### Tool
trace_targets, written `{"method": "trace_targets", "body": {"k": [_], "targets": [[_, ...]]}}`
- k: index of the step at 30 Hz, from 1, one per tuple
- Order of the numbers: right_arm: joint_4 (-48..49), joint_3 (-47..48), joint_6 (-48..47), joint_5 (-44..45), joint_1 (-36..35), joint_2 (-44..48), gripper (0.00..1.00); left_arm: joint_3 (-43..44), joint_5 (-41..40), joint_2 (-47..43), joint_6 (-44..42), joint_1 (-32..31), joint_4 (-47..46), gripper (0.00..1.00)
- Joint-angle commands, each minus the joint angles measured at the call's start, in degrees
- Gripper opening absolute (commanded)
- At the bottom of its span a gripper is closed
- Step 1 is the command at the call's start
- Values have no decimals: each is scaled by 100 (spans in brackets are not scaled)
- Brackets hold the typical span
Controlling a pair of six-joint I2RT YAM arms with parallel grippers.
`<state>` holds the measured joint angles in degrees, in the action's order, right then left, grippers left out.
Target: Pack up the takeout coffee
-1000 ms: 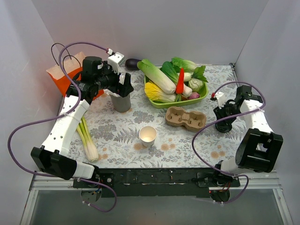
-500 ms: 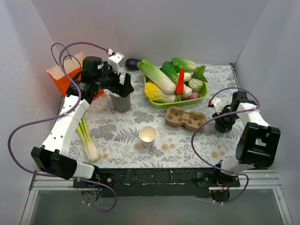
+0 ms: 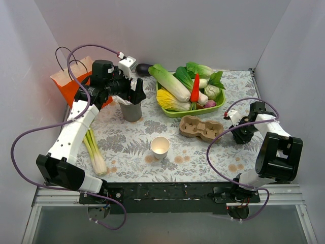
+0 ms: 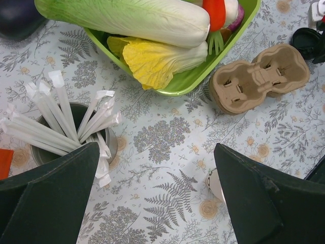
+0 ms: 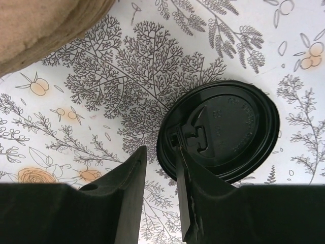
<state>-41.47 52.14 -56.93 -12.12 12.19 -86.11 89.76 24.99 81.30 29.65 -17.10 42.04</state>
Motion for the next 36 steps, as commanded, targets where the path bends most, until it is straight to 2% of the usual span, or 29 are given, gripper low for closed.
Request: {"method": "trace_targets", "body": {"k": [1, 7, 11, 14, 18, 21, 23, 25, 28, 29, 30, 32, 34, 36], "targets": [[157, -125, -82, -19, -32, 59, 36, 209, 137, -44, 41, -21, 6, 98], [280, -160, -3, 60, -67, -3, 29, 244, 137, -17, 50, -21, 23, 98], [184, -3, 6, 184, -67, 190, 15, 297, 137, -9, 41, -21, 32, 98], [-97, 112, -20, 175, -76, 550, 5, 244, 146, -26, 15, -30, 50, 98], [-833, 611, 102, -140, -67, 1051, 1, 34, 32, -88, -47, -117, 67, 98], [-1222, 1278, 506, -746, -76, 1333, 1, -203, -169, -245, -265, -240, 155, 98], [-1827, 2244, 691, -1711, -85, 1333, 1, -423, -319, -368, -363, -293, 208, 98], [-2458, 3156, 736, -2675, -242, 1080, 1, -773, -503, -562, -355, -302, 287, 98], [-2699, 4080, 1462, -3793, -698, 545, 1, -873, -602, -537, 5, -294, 689, 98], [-2560, 4181, 2126, -4067, -1013, 438, 1, -837, -427, -484, 15, -294, 1039, 98], [-2402, 4199, 2394, -4705, -1147, 341, 1, -837, -234, -466, 32, -294, 1121, 98], [-1989, 4190, 2992, -5088, -1777, 261, 1, -1073, 312, -632, 269, -294, 1018, 98], [-2109, 4243, 3240, -5762, -2183, -11, 1, -1266, 636, -790, 496, -294, 894, 98], [-2050, 4121, 3301, -5950, -2781, -143, 1, -1513, 674, -835, 559, -294, 788, 98]]}}
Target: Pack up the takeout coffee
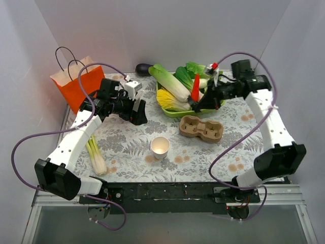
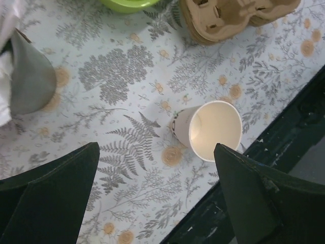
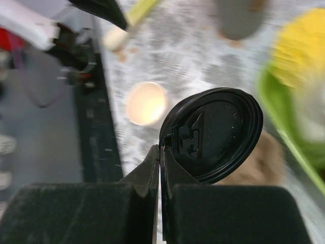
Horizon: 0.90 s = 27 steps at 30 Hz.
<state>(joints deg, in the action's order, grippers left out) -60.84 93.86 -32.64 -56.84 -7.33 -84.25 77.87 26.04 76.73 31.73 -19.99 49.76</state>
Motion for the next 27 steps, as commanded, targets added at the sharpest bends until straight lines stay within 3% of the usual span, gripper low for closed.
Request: {"method": "trace_targets", "body": {"k": [1, 6, 8, 13, 20, 25, 27], "targets": [[-17, -166, 935, -1714, -1005, -364, 1, -403, 516, -413, 404, -5, -53, 98], [1509, -886, 2234, -2524, -1788, -829, 1, -992, 173, -764, 203, -5, -554, 98], [1688, -992, 2525, -2736, -1946, -970, 1, -1220, 103, -931, 150, -5, -826, 98], [2819, -1475, 3219, -2947, -2193, -1234, 1, -1792, 585, -1309, 27, -5, -906, 98], [5009, -2100, 5109, -3316, -2676, -1559, 1, -2241, 1166, -1538, -44, -49, -1257, 98], [5994, -2346, 6276, -3264, -2686, -1788, 1, -2355, 1447, -1415, 61, -58, -1521, 98], [6965, -2687, 6917, -3237, -2677, -1806, 1, -2451, 1605, -1336, 132, -58, -1662, 98]]}}
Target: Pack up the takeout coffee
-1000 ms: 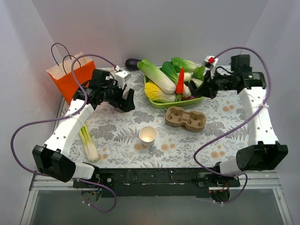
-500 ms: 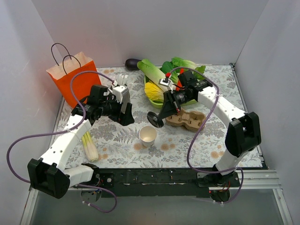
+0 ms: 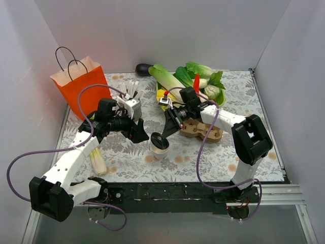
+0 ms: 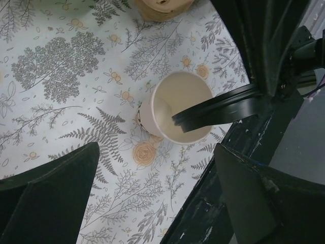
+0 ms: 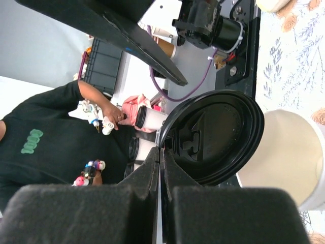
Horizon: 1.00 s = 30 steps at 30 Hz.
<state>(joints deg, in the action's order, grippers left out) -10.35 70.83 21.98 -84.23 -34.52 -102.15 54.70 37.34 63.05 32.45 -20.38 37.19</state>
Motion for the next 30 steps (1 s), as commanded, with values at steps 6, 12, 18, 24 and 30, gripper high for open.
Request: {"method": "trace_targets", "body": {"k": [6, 12, 18, 24, 30], "targets": [[1800, -403, 1529, -428, 42, -68, 1, -231, 748, 199, -28, -18, -581, 98], [1677, -342, 1415, -305, 42, -139, 1, -398, 783, 252, 174, -18, -906, 98], [1474, -464, 1292, -121, 60, -191, 1, -609, 792, 278, 297, -18, -1091, 98], [334, -149, 230, 573, 121, -139, 1, -688, 643, 287, 332, -18, -1258, 98], [-512, 98, -396, 1215, 148, -42, 2, -680, 669, 419, 350, -19, -1302, 98]]}}
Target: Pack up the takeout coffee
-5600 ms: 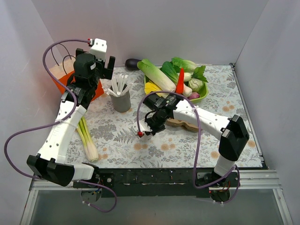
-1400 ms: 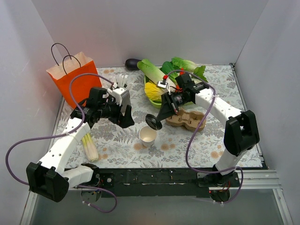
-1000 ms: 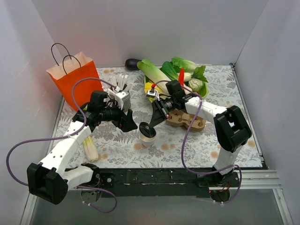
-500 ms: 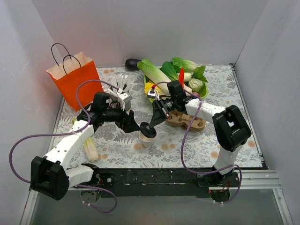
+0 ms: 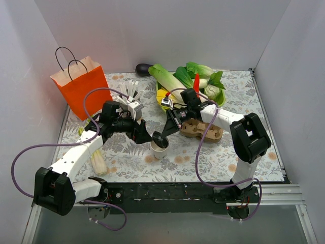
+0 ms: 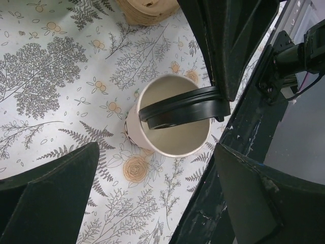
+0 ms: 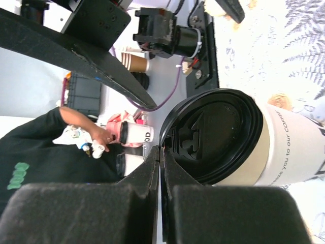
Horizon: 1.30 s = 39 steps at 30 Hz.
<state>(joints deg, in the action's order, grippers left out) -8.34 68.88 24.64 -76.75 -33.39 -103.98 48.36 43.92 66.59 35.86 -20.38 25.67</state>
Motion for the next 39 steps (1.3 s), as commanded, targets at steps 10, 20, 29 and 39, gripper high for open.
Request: {"method": "trace_targets", "body": {"k": [10, 20, 29, 39], "targets": [[-818, 310, -776, 556, 43, 247, 8, -55, 99, 223, 27, -89, -300, 98], [-1143, 433, -1023, 740, 95, 309, 24, -195, 152, 241, 88, -133, -422, 98], [-1231, 433, -1128, 793, 139, 309, 28, -213, 222, 302, 150, -133, -510, 98], [-1363, 381, -1287, 881, 227, 247, 29, -116, 310, 460, 282, -142, -686, 98]]}}
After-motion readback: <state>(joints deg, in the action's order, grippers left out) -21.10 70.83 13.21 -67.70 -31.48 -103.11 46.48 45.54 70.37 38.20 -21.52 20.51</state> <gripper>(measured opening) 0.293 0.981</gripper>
